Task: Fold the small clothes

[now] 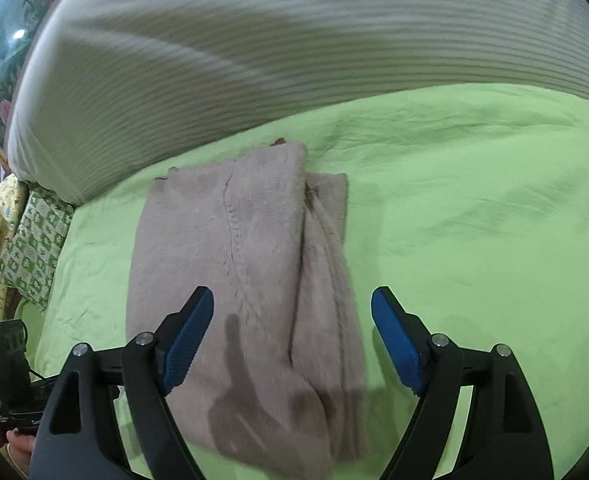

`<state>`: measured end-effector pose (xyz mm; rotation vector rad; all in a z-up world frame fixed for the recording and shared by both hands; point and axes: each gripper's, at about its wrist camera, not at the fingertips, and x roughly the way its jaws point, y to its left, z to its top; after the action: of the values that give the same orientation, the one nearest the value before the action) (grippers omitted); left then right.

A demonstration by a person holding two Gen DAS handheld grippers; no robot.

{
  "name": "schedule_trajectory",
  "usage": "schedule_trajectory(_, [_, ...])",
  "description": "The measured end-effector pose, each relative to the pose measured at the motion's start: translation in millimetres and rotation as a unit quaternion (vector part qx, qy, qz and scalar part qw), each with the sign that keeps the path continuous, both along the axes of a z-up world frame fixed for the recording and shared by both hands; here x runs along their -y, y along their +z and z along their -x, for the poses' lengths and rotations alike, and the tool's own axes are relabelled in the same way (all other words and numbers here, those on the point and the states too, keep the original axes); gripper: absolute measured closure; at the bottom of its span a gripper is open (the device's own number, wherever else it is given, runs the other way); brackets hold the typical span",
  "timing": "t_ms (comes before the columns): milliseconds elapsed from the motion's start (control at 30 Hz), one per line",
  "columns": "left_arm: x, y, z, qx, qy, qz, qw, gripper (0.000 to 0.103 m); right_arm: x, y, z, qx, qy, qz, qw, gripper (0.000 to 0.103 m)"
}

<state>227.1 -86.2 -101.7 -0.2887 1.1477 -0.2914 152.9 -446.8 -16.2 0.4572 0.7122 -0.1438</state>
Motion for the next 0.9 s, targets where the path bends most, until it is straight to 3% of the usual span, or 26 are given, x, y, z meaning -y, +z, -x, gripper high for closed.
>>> schedule_trajectory(67, [1.7,-0.8,-7.0,-0.001,0.006,0.004,1.0000,0.037,-6.5,-7.4,-11.6,-0.025,0.007,0.037,0.999,0.021])
schedule_trajectory(133, [4.6,-2.9,-12.2,-0.003,0.009,0.000,1.0000,0.034,-12.4,-20.5,-20.9,-0.069,0.011,0.108,0.992,0.020])
schedule_trajectory(167, [6.1,-4.5,-14.3,-0.005,0.008,0.000,1.0000,0.034,-7.9,-26.5,-18.6,-0.066,0.010,0.103,0.992,0.019])
schedule_trajectory(300, [7.0,-11.4,-26.2,-0.012,0.007,0.006,0.9999,0.032,13.0,-32.3,-8.9,-0.045,-0.004,0.031,0.999,0.017])
schedule_trajectory(433, [3.5,-18.6,-45.1,-0.023,0.011,0.033,0.9991,0.027,23.3,-32.3,-7.6,-0.003,0.025,-0.078,0.997,0.017])
schedule_trajectory(600, [0.1,-37.3,-71.1,-0.050,0.025,0.080,0.9953,0.020,38.4,-38.5,-23.3,0.005,0.023,-0.117,0.993,0.017])
schedule_trajectory(733, [4.7,-45.7,-81.8,-0.048,0.026,0.090,0.9945,0.018,44.3,-48.6,-25.1,0.004,0.023,-0.130,0.991,0.018])
schedule_trajectory(800, [7.8,-46.3,-83.3,-0.044,0.021,0.097,0.9941,0.027,40.6,-48.0,-24.2,0.004,0.029,-0.127,0.991,0.025])
schedule_trajectory(833, [11.6,-45.8,-83.9,-0.043,0.015,0.109,0.9929,0.040,38.5,-50.2,-27.2,0.006,0.037,-0.141,0.989,0.039])
schedule_trajectory(867, [14.1,-46.5,-84.9,-0.047,0.014,0.114,0.9922,0.040,39.2,-50.7,-27.8,0.008,0.042,-0.160,0.986,0.053])
schedule_trajectory(900, [15.0,-46.1,-83.4,-0.044,0.015,0.110,0.9928,0.044,39.5,-52.0,-25.7,0.010,0.041,-0.175,0.984,0.056])
